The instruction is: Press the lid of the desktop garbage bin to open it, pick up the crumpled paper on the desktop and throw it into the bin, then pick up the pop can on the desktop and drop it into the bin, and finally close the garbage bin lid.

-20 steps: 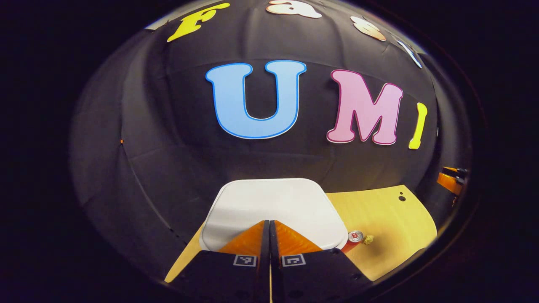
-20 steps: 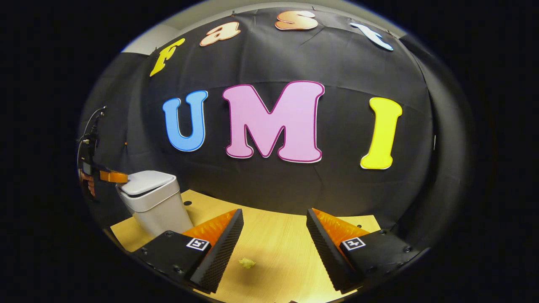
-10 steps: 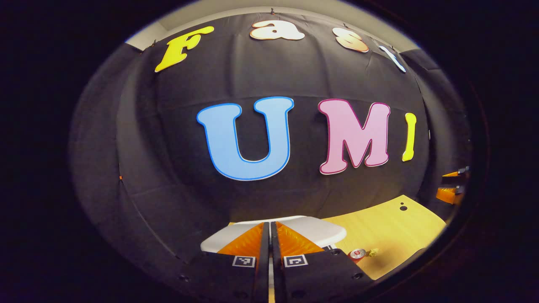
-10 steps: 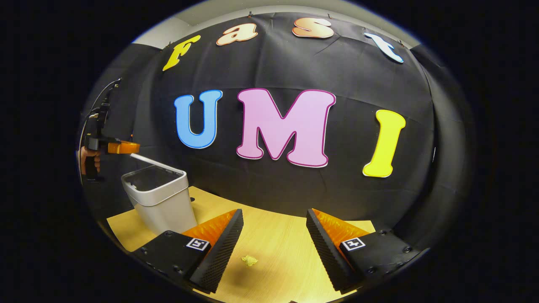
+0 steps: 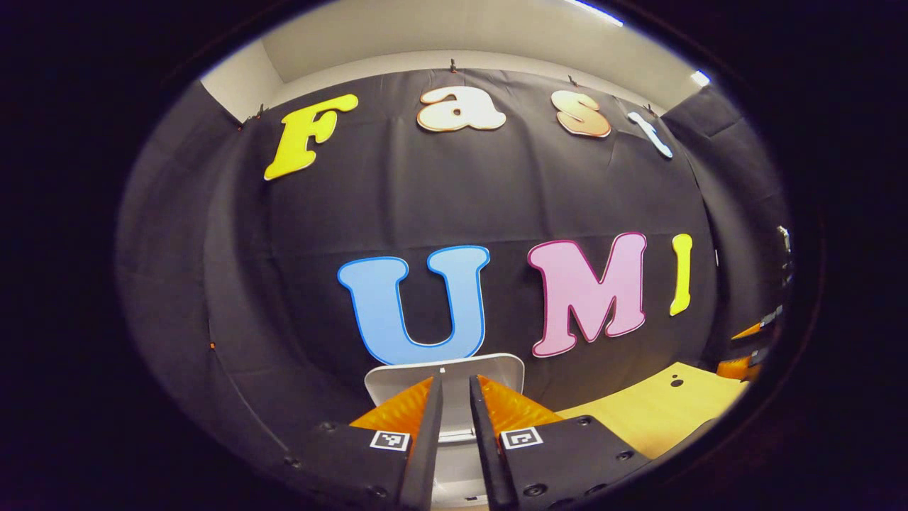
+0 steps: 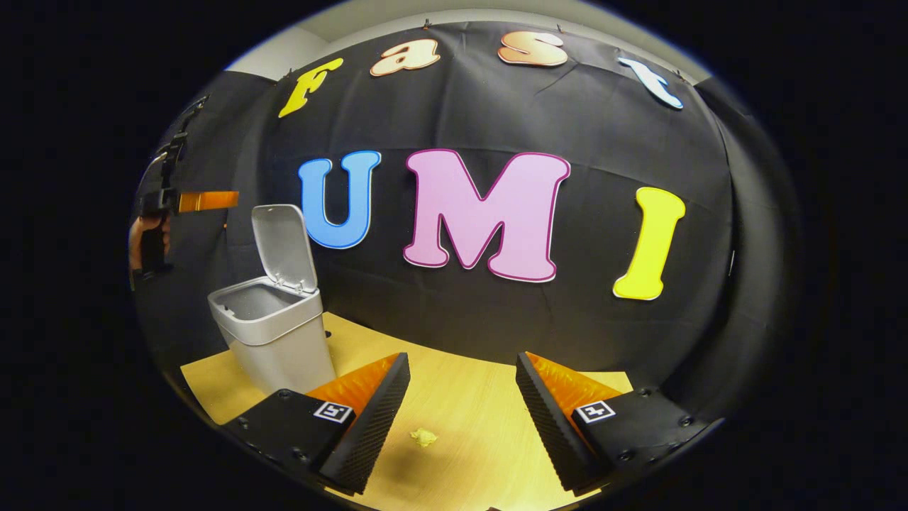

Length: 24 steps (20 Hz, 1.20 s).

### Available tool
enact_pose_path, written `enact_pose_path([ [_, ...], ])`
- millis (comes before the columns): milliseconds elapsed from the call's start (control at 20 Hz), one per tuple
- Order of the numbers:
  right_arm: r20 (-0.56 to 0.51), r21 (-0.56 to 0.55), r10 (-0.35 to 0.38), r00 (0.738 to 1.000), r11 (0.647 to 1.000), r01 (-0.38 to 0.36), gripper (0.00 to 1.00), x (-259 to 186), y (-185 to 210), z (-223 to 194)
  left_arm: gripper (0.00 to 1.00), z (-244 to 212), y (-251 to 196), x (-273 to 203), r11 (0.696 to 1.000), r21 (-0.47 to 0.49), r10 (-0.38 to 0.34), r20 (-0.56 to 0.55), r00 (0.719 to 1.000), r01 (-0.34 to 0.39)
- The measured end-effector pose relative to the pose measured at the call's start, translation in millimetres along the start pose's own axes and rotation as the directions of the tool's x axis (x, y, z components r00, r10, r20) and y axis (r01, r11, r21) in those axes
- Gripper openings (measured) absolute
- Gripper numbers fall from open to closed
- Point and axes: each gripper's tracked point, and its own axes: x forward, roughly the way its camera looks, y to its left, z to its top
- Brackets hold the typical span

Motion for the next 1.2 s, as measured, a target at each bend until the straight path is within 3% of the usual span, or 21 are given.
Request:
enact_pose_path([
  [100, -0.009, -0.002, 0.023, 1.0, 1.0, -0.023, 0.97, 6, 10, -4, 0.49, 3, -1, -12, 1.0, -0.014, 0.005, 0.002, 1.0, -0.005],
  [250, -0.036, -0.005, 0.06, 0.998, 0.998, -0.06, 0.97, 20, 26, -17, 0.91, 2, 4, -37, 0.997, -0.055, 0.054, -0.01, 0.998, -0.055],
  [300, -0.054, 0.005, 0.071, 0.996, 0.997, -0.071, 0.97, 27, 31, -26, 0.96, 1, 7, -46, 0.996, -0.043, 0.074, -0.008, 0.997, -0.074],
  [400, -0.106, 0.031, 0.097, 0.99, 0.995, -0.094, 0.97, 41, 40, -45, 0.97, 2, 10, -68, 0.994, -0.027, 0.103, -0.012, 0.995, -0.103],
  [700, -0.295, 0.064, 0.133, 0.946, 0.991, -0.119, 0.98, 88, 57, -119, 0.97, -28, 11, -131, 0.979, -0.125, 0.149, -0.089, 0.985, -0.16],
  [1000, -0.496, 0.111, 0.12, 0.86, 0.991, -0.074, 0.99, 128, 62, -213, 0.96, -37, 38, -171, 0.952, -0.113, 0.268, -0.144, 0.953, -0.284],
  [1200, -0.598, 0.13, 0.086, 0.796, 0.991, -0.01, 0.98, 141, 60, -271, 0.97, -42, 38, -187, 0.943, -0.099, 0.3, -0.168, 0.939, -0.319],
])
